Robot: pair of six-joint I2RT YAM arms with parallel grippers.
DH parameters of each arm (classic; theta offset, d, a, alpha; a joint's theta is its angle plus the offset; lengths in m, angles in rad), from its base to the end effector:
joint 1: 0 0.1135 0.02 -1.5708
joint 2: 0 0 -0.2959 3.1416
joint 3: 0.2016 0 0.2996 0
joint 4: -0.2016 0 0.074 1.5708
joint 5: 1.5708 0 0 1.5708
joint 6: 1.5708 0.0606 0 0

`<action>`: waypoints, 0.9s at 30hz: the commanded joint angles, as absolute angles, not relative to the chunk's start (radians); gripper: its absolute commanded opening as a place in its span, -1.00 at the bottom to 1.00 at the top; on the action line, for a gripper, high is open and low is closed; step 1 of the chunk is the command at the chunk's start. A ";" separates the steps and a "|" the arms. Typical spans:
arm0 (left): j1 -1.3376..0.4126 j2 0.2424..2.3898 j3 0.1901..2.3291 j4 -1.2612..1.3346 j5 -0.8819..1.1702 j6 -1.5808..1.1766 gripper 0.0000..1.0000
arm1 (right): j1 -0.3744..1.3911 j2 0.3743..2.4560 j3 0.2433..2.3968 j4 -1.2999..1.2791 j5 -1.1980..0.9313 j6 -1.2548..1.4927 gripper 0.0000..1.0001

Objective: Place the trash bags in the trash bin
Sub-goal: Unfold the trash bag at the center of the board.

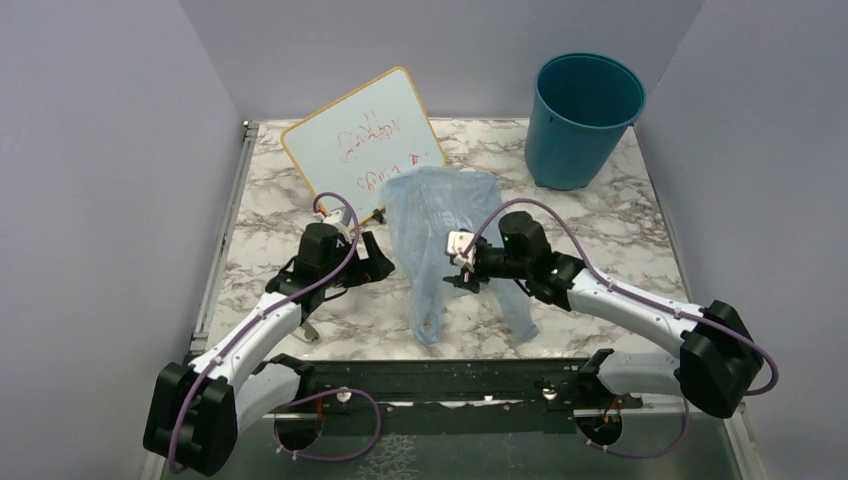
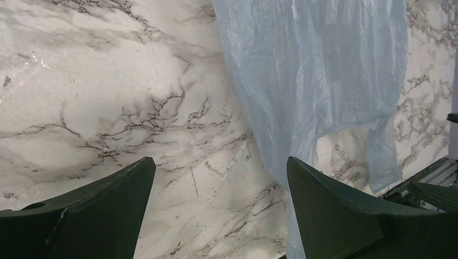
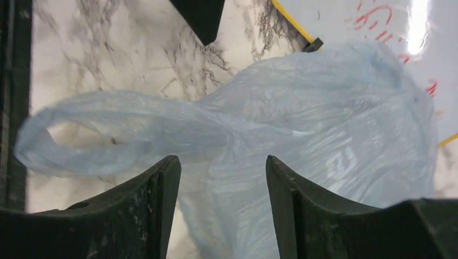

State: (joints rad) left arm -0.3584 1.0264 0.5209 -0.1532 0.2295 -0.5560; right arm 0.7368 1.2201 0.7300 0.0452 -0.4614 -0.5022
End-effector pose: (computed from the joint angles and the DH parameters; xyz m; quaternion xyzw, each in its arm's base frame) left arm 0.2366 -0.1033 0.1956 -0.0378 0.8925 -0.2854 0.3472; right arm 0.2199 0.2359 0.2509 -0.5774 0.5994 0.2528 0.4933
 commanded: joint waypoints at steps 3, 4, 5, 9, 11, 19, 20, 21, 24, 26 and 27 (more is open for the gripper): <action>-0.359 0.938 0.476 -0.140 0.273 -0.625 0.86 | 0.784 1.307 0.737 0.041 -0.415 -1.007 0.24; -0.359 0.930 0.471 -0.151 0.280 -0.627 0.86 | 0.793 1.326 0.747 0.033 -0.414 -1.014 0.23; -0.359 0.920 0.466 -0.156 0.284 -0.630 0.86 | 0.799 1.340 0.758 0.026 -0.421 -1.014 0.23; -0.359 0.890 0.443 -0.155 0.301 -0.648 0.87 | 0.838 1.430 0.809 0.011 -0.405 -1.032 0.21; -0.359 0.886 0.443 -0.156 0.306 -0.652 0.87 | 0.850 1.462 0.820 0.018 -0.396 -1.073 0.21; -0.359 0.886 0.448 -0.153 0.334 -0.653 0.87 | 0.854 1.609 0.892 0.025 -0.359 -1.109 0.09; -0.359 0.886 0.448 -0.153 0.337 -0.650 0.87 | 0.854 1.627 0.897 0.045 -0.341 -1.100 0.08; -0.359 0.887 0.449 -0.156 0.338 -0.648 0.87 | 0.854 1.641 0.899 0.066 -0.340 -1.098 0.07; -0.359 0.880 0.448 -0.169 0.340 -0.645 0.87 | 0.854 1.670 0.911 0.104 -0.357 -1.101 -0.11; -0.359 0.868 0.444 -0.178 0.334 -0.647 0.87 | 0.854 1.669 0.938 0.104 -0.343 -1.076 -0.48; -0.359 0.860 0.443 -0.184 0.331 -0.648 0.87 | 0.854 1.658 0.953 0.121 -0.316 -1.023 -0.69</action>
